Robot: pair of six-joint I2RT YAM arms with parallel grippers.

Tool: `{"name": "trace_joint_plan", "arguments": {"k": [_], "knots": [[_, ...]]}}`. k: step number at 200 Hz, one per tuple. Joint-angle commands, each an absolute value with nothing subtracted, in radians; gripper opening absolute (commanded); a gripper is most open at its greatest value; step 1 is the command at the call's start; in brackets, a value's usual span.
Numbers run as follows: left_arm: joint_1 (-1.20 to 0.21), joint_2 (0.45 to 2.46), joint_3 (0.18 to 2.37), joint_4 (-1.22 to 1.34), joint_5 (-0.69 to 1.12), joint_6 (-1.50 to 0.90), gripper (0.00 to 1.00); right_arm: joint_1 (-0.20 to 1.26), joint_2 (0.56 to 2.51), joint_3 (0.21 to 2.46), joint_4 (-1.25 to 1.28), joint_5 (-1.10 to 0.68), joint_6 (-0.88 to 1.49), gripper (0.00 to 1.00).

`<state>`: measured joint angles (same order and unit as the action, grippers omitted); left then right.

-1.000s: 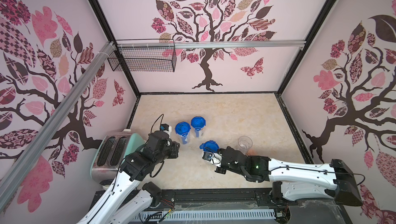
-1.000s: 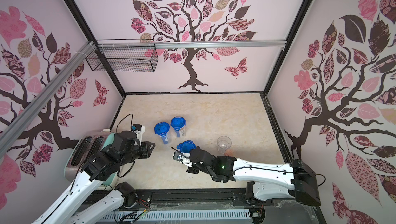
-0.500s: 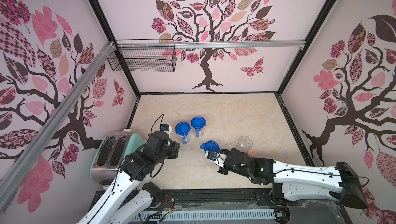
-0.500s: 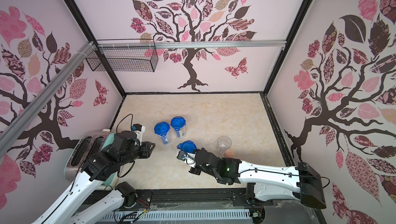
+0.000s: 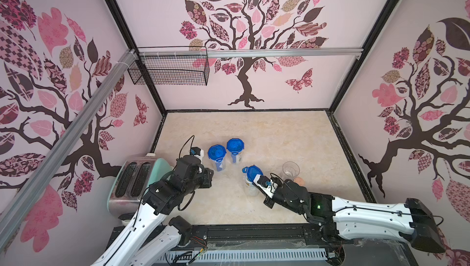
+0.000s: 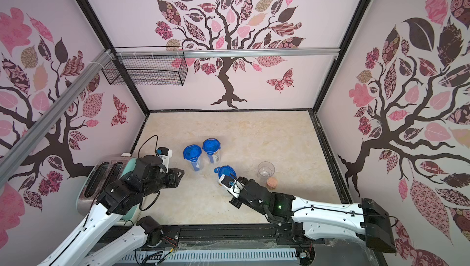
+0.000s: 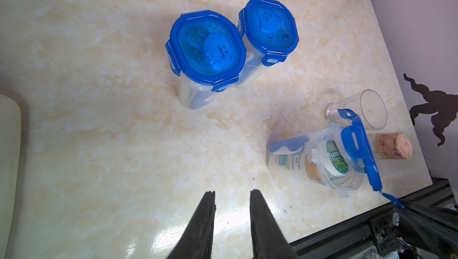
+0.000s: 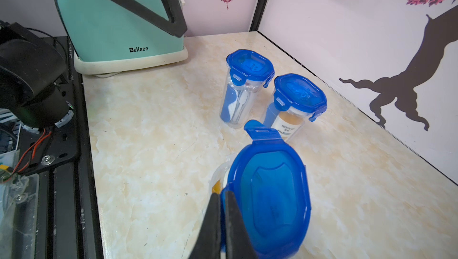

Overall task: Take out toiletry kits
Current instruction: Open the lid of the container, then place the lid at the center of the board.

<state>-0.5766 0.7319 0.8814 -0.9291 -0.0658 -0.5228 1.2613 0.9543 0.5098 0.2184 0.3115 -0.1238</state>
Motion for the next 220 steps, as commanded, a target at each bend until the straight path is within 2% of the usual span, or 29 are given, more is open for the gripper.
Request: {"name": "trace_joint_plan", "arguments": {"k": [1,55,159,183,220], "knots": [[-0.572,0.731,0.874,-0.912,-0.06,-0.513,0.29,1.264,0.93,0.481,0.31,0.348,-0.049,0.02],[-0.572,0.736,0.874,-0.912,-0.055,-0.513,0.29,1.264,0.908,0.431,0.388,0.362,0.003,0.02],[-0.573,0.747,0.874,-0.91,-0.045,-0.511,0.29,1.253,0.799,0.442,0.353,0.534,-0.012,0.02],[-0.572,0.743,0.872,-0.91,-0.045,-0.512,0.29,1.19,0.786,0.481,0.303,0.543,0.001,0.01],[-0.573,0.74,0.872,-0.911,-0.046,-0.512,0.29,0.991,0.758,0.529,0.235,0.477,0.071,0.0]]}}
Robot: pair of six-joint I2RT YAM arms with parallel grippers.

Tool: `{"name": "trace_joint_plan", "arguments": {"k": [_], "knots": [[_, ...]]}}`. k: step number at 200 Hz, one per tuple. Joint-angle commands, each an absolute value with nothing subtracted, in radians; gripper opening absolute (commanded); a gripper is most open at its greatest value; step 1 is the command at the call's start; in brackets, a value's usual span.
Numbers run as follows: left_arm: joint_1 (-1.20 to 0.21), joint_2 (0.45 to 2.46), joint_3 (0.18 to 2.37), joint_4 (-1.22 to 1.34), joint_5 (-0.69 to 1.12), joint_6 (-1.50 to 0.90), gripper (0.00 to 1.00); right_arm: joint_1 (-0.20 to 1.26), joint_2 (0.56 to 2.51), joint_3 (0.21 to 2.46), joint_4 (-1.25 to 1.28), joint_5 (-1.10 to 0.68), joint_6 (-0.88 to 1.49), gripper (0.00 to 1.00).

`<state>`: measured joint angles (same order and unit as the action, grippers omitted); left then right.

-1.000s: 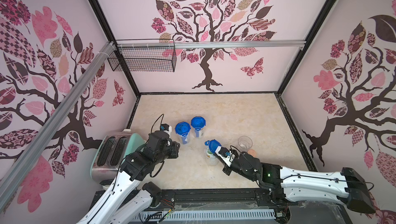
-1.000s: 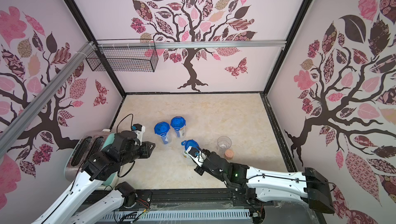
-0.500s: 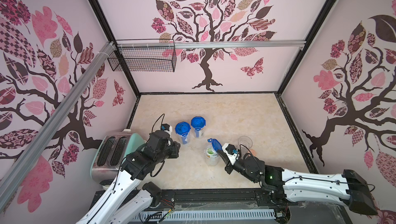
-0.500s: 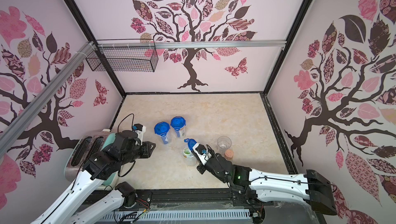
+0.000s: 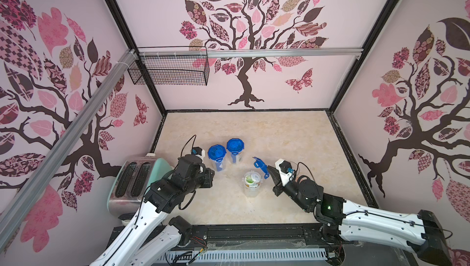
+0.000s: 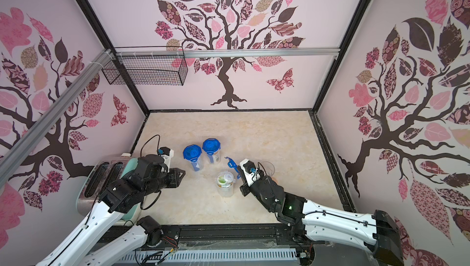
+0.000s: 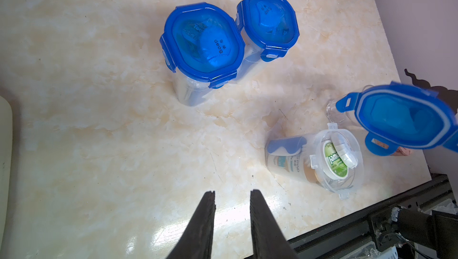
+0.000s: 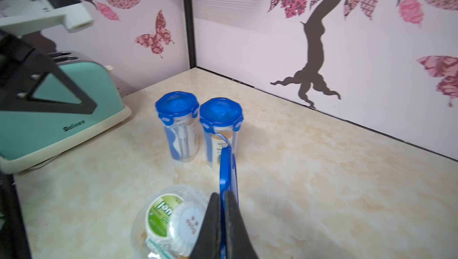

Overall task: Take out toiletry kits
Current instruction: Place the lid at the center of the board.

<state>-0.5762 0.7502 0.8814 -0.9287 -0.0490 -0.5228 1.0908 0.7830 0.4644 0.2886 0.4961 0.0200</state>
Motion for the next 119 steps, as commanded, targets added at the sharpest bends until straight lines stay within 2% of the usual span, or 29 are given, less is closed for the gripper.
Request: {"name": "trace_joint_plan", "arguments": {"k": [1,39,74,104,119], "knots": [[-0.573,0.741,0.871,-0.911,-0.046,-0.511,0.29,0.986,0.757,0.53,0.233,0.477,0.075,0.0],[-0.572,0.739,0.872,-0.911,-0.044,-0.512,0.29,0.71,0.767,0.569,0.174,0.401,0.229,0.0],[-0.572,0.735,0.872,-0.911,-0.043,-0.513,0.29,0.419,0.786,0.531,0.178,0.256,0.427,0.0],[-0.573,0.733,0.87,-0.91,-0.042,-0.511,0.29,0.246,0.815,0.486,0.163,0.186,0.578,0.0],[-0.573,0.732,0.87,-0.91,-0.039,-0.512,0.29,0.202,0.829,0.476,0.121,0.206,0.638,0.12]]}}
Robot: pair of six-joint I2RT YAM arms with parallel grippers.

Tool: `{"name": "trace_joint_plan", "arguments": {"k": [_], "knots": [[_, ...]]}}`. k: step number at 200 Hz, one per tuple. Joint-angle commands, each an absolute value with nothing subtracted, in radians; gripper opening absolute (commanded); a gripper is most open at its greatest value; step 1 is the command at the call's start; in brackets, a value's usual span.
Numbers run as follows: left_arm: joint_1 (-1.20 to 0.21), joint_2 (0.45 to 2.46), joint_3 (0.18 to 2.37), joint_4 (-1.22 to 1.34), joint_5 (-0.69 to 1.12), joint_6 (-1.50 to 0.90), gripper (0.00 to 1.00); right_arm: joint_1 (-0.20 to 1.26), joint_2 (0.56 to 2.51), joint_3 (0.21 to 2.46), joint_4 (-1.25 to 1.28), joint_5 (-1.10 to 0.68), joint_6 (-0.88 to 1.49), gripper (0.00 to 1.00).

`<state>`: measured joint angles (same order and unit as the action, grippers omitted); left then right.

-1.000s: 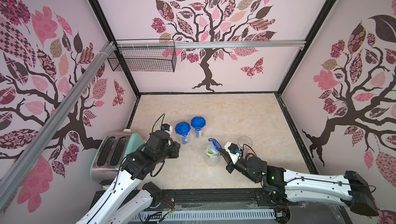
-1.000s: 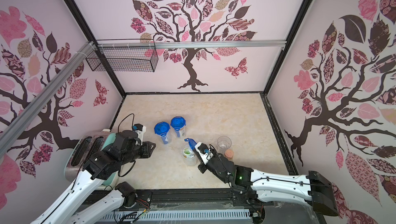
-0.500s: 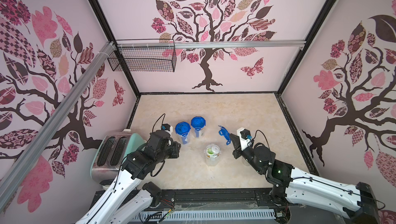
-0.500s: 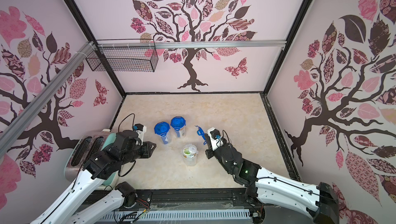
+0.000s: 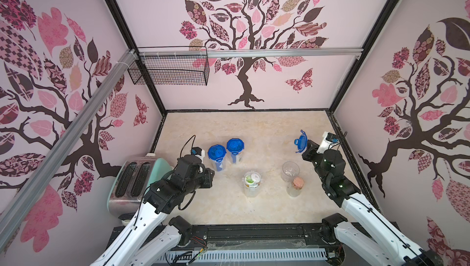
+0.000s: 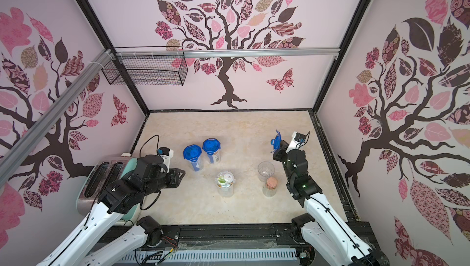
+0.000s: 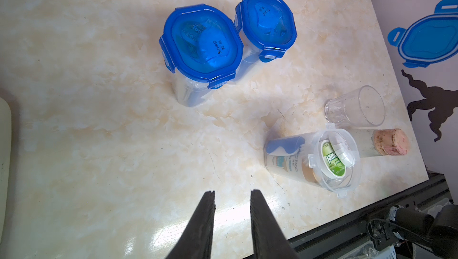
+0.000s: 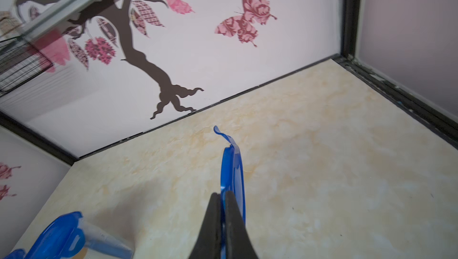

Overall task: Take out toiletry kits
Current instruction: Place the lid at the center of the board.

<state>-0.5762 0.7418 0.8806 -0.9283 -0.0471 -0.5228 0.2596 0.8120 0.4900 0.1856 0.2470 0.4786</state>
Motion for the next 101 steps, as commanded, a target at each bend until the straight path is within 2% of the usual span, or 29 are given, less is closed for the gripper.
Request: {"name": "trace_joint_plan", "arguments": {"k": [1,24,69,101], "knots": [[-0.573,0.731,0.87,-0.91,-0.039,-0.512,0.29,0.2,0.829,0.476,0.116,0.209,0.641,0.12],[-0.572,0.73,0.868,-0.907,-0.035,-0.511,0.29,0.186,0.848,0.46,0.059,0.3,0.692,0.13],[-0.572,0.735,0.869,-0.905,-0.028,-0.512,0.29,0.17,0.828,0.38,0.068,0.36,0.756,0.08],[-0.572,0.736,0.868,-0.905,-0.026,-0.51,0.3,0.166,0.804,0.37,0.072,0.376,0.738,0.12]]}}
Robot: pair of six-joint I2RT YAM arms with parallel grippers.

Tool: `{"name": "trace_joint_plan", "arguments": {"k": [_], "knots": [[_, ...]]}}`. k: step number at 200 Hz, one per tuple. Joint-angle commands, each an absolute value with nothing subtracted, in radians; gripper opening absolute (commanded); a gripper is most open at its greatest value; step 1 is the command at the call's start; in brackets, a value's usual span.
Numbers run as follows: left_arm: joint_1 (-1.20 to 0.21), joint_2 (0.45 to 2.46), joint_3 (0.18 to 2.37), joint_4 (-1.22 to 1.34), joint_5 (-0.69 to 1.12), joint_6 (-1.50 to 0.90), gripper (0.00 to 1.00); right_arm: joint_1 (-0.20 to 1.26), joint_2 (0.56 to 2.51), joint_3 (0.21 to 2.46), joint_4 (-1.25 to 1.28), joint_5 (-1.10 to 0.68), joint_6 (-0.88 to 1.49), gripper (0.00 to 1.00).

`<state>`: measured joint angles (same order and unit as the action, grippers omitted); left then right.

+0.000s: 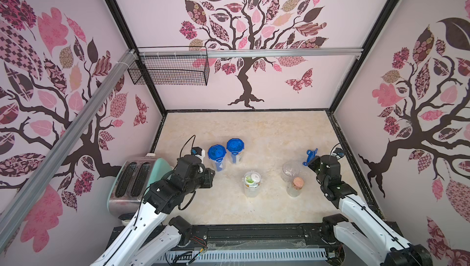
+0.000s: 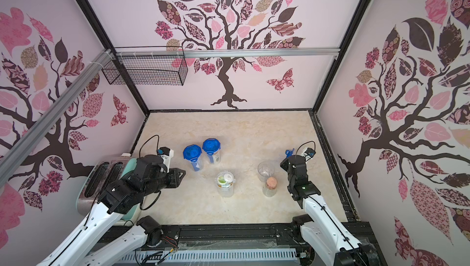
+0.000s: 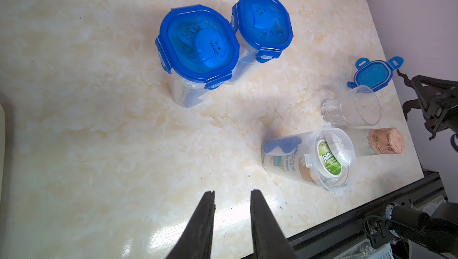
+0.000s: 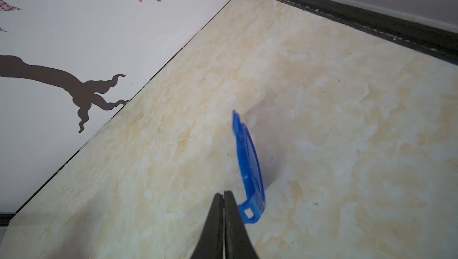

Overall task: Take out toiletry kits
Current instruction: Place the lid at the center of the board.

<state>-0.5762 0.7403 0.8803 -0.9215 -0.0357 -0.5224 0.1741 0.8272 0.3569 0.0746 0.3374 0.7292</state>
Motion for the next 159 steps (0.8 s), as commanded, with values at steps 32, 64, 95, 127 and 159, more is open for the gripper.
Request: {"name": "trace_joint_plan", "arguments": {"k": [32,64,95,127,159], "knots": [[-0.573,0.737,0.869,-0.906,-0.026,-0.51,0.3,0.166,0.804,0.376,0.072,0.367,0.727,0.19],[-0.573,0.739,0.868,-0.905,-0.024,-0.51,0.3,0.166,0.822,0.392,0.112,0.239,0.659,0.31],[-0.573,0.741,0.867,-0.904,-0.02,-0.51,0.3,0.166,0.851,0.437,0.166,-0.08,0.523,0.48],[-0.573,0.738,0.868,-0.904,-0.02,-0.511,0.3,0.235,0.88,0.478,0.192,-0.29,0.415,0.56],[-0.574,0.735,0.867,-0.903,-0.023,-0.51,0.3,0.384,0.887,0.509,0.143,-0.374,0.32,0.67]]}}
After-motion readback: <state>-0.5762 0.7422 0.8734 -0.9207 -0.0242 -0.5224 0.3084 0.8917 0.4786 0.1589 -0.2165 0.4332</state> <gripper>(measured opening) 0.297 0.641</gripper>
